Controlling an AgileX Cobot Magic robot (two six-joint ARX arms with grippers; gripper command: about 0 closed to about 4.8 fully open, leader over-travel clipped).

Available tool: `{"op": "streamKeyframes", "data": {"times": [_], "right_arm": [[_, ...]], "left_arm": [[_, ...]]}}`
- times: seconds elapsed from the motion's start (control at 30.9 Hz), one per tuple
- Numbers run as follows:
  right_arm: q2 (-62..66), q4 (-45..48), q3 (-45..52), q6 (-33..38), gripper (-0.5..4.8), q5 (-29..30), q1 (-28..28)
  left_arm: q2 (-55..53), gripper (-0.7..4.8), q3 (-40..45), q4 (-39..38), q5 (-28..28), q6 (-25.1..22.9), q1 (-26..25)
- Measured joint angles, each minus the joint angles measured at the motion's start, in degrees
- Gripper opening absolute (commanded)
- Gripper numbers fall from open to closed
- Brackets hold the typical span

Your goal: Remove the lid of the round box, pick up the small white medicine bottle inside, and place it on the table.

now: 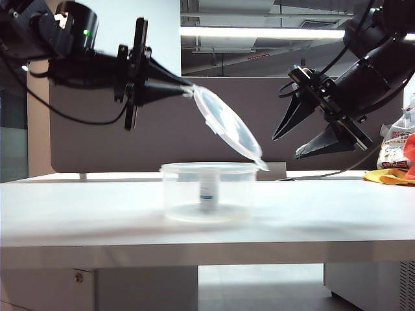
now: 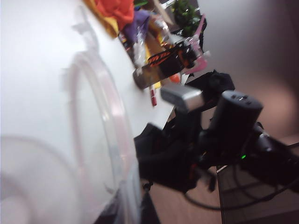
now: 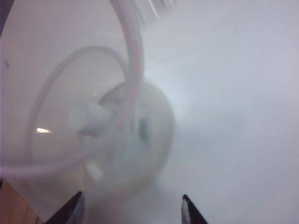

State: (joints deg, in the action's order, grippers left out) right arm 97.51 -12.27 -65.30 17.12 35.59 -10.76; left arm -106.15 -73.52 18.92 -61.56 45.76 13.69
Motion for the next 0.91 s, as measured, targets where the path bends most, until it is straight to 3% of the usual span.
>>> {"op": "streamKeyframes", "data": {"times": [0.62, 0.91], "right_arm": [[0.0, 0.2, 0.0, -0.5, 2.62, 0.0, 0.0], [0.0, -1.6, 0.0, -0.6, 2.62, 0.0, 0.0]], "left_arm": [[0.0, -0.05, -8.0, 2.3, -1.2, 2.9, 1.8], [0.1, -0.05, -11.4, 3.1, 0.6, 3.0, -3.2]]}}
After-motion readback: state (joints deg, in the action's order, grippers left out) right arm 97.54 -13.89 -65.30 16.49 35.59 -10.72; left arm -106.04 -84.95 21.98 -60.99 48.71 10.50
